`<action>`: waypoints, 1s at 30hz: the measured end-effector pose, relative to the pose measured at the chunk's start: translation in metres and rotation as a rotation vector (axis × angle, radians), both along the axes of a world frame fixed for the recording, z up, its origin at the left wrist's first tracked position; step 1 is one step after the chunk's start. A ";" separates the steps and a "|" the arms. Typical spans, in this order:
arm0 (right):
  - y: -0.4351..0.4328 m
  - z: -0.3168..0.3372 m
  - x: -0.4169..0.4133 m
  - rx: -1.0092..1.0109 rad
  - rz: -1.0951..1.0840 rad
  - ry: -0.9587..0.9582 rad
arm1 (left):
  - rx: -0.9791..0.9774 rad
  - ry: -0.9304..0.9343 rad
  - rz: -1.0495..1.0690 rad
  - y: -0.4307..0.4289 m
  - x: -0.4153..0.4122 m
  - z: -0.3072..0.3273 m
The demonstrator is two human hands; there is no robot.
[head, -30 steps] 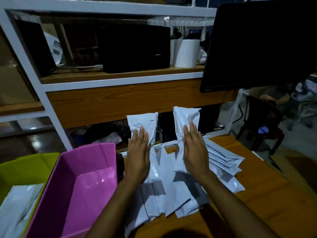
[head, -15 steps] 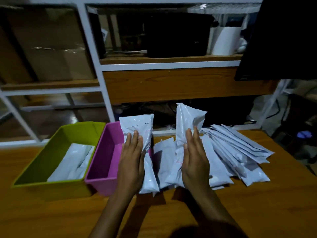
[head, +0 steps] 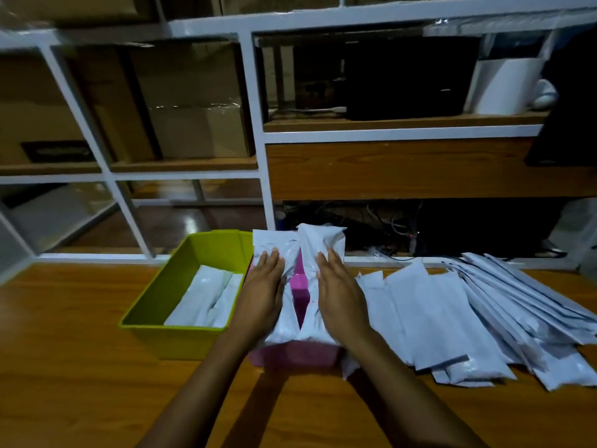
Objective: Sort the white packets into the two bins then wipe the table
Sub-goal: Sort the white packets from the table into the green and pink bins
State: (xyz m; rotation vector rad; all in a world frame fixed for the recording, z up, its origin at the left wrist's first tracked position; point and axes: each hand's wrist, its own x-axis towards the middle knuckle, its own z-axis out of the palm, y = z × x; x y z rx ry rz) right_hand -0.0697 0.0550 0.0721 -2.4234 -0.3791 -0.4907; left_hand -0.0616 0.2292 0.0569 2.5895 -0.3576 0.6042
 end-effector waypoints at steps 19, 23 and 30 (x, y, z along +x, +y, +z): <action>0.042 -0.071 0.135 -0.556 0.133 0.671 | 0.610 0.993 -0.189 0.007 0.141 -0.052; 0.046 -0.070 0.139 -0.876 0.182 0.831 | 0.850 1.106 -0.200 0.011 0.152 -0.064; 0.053 -0.112 0.129 -0.974 0.080 0.909 | 0.813 1.094 0.099 0.001 0.145 -0.124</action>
